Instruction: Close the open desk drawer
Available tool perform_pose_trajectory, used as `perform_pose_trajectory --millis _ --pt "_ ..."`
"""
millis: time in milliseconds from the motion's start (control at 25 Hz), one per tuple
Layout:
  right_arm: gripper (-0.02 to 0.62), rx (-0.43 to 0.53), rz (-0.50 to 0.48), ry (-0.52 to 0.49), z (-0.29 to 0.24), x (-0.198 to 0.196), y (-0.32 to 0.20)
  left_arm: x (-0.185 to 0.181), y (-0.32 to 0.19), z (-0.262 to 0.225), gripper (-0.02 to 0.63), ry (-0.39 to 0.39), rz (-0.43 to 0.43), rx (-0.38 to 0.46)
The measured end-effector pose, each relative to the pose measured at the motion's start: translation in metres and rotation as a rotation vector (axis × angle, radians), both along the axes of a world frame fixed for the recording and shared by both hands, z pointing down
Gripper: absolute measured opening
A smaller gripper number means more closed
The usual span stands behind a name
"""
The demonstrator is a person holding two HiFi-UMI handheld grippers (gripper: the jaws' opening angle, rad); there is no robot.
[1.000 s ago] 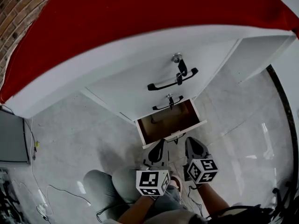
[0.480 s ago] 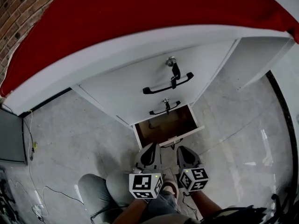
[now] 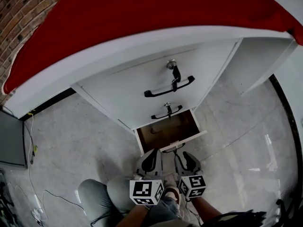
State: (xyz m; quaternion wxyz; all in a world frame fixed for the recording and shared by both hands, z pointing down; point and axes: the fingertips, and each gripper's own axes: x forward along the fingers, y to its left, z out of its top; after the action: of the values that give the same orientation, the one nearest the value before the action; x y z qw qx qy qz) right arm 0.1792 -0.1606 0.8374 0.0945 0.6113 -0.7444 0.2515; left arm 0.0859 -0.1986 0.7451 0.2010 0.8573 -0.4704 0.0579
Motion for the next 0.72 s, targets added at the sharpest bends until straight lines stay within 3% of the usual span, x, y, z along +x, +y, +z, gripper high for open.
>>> perform_pose_trajectory --millis 120,360,600,720 --pt "0.158 0.013 -0.026 -0.024 -0.004 -0.001 0.003 -0.002 0.002 -0.003 0.008 0.017 -0.012 0.004" --pt "0.206 0.062 -0.127 0.065 0.000 -0.019 -0.010 -0.004 0.007 -0.013 0.008 0.044 -0.032 0.018" --pt "0.213 0.077 -0.083 0.099 0.004 -0.024 -0.031 -0.003 0.018 -0.023 0.008 0.061 -0.044 0.016" --pt "0.215 0.088 -0.079 0.132 0.005 -0.024 -0.030 -0.002 0.022 -0.023 0.008 0.065 -0.026 -0.032"
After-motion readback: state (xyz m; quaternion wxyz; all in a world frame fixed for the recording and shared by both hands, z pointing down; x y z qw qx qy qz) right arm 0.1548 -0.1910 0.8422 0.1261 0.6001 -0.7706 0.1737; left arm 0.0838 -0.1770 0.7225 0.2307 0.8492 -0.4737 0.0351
